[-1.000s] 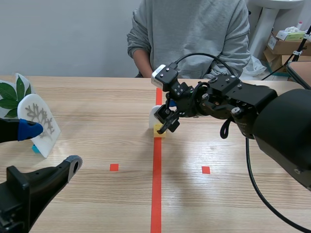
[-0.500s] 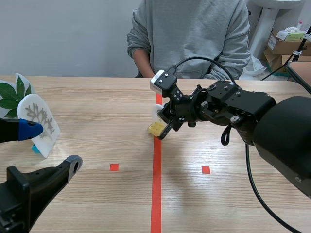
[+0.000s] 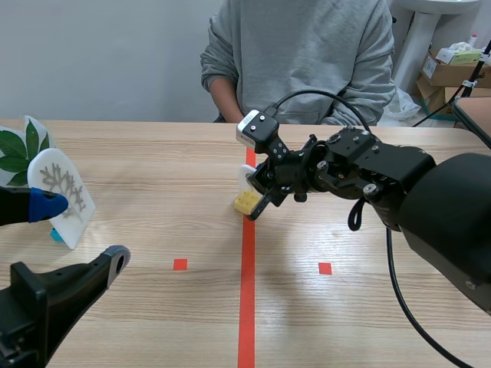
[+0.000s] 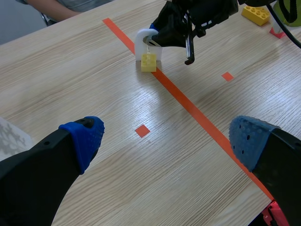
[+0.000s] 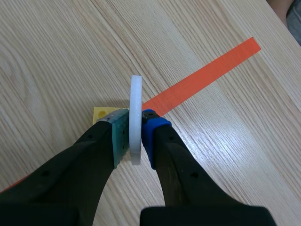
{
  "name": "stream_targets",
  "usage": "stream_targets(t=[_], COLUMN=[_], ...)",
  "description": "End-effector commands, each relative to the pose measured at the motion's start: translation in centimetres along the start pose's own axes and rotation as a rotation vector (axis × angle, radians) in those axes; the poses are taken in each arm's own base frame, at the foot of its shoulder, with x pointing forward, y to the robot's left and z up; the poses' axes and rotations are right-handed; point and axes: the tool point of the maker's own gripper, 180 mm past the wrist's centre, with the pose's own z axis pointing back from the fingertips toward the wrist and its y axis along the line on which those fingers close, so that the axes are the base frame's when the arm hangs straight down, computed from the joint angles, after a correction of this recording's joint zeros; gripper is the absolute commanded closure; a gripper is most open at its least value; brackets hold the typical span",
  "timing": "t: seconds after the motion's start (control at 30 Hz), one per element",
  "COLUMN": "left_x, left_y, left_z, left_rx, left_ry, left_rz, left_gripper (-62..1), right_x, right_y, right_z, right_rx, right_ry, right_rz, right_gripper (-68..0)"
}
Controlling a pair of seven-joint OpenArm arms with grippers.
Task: Do the leaf sorting experiment
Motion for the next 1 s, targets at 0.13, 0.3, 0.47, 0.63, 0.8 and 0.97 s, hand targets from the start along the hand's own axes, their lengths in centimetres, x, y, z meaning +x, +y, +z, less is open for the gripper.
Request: stream_targets(t=[0.13,0.3,0.47,0.63,0.8,0.97], left_x=[0.4,0.4,0.4,0.4,0.4,0.4], left_y=[0.2,0.2,0.2,0.2,0.2,0.2], left_z=[0.0,0.0,0.0,0.0,0.0,0.0], left_rx=[0.007,0.007,0.007,0.007,0.007,0.006], left_ry=[-0.019,-0.019,-0.020,-0.020,-0.020,-0.021], left_rz=[0.003,0.003,0.003,0.003,0.003,0.004], left_gripper=[-56.8,-56.8,-56.8,-56.8,-56.8,-56.8], right_x=[2.7,3.0,2.2,0.2,-3.3,-7.6], right_y=[-2.6,-5.3,-8.8,-12.4,-16.2,-18.2], right_z=[0.6,1.7,3.5,5.9,9.4,13.1], right_rx=[-0.058,-0.123,-0.209,-0.297,-0.430,-0.524], right_ry=[-0.043,-0.058,-0.059,-0.048,-0.015,0.004], right_rz=[-0.068,-0.175,-0.282,-0.390,-0.495,-0.590], right_gripper=[-1.1,-1.1,-1.3,-1.3,-1.3,-1.3])
